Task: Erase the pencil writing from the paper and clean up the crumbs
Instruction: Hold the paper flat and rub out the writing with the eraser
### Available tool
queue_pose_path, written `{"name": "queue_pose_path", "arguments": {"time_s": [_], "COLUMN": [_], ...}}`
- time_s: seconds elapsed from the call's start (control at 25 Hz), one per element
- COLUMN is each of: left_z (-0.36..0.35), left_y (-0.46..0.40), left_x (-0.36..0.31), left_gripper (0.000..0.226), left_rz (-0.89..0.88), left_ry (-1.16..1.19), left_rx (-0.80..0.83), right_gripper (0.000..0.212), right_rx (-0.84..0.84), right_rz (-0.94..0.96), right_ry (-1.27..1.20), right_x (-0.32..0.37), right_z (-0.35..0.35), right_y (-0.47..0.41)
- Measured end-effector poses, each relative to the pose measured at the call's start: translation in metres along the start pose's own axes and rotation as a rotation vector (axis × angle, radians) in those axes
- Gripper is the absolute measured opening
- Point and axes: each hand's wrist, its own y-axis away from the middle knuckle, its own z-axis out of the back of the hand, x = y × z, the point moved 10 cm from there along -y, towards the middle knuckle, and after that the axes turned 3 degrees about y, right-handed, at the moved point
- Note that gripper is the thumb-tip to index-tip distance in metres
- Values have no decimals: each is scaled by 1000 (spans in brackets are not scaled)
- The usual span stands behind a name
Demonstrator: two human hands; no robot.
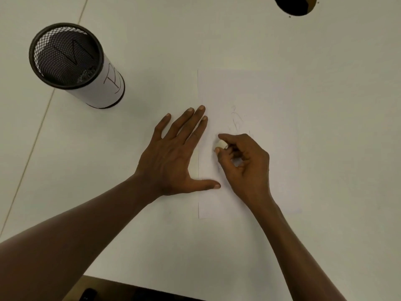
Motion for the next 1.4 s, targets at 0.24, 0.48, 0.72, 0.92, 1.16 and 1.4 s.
{"name": "queue_pose_path", "arguments": {"time_s": [0.24,0.48,0.72,0.92,1.16,1.4], "left_z": [2,3,-2,-5,-2,-4], "left_y": [-1,2,-1,-1,0,0], "left_x": [0,-2,-2,-1,-1,0], "left_gripper": [121,122,128,132,135,138], "left_rz": [-12,-34,-66,-59,-49,-41], "left_ry": [4,-5,-10,-9,-21,-29], "left_rx": [-39,-63,-5,6,-4,7], "right_gripper": [17,22,16,18,15,18], "right_rx": [8,20,4,-17,-2,60], "right_rz": [-441,-721,-245,38,202,252], "right_ry": [-409,-758,46,281,290,330], "right_x": [-22,-23,1,14,30,35], "right_z": [4,-5,19,14,-9,-9], "right_y": [10,28,17,34,-15,3]}}
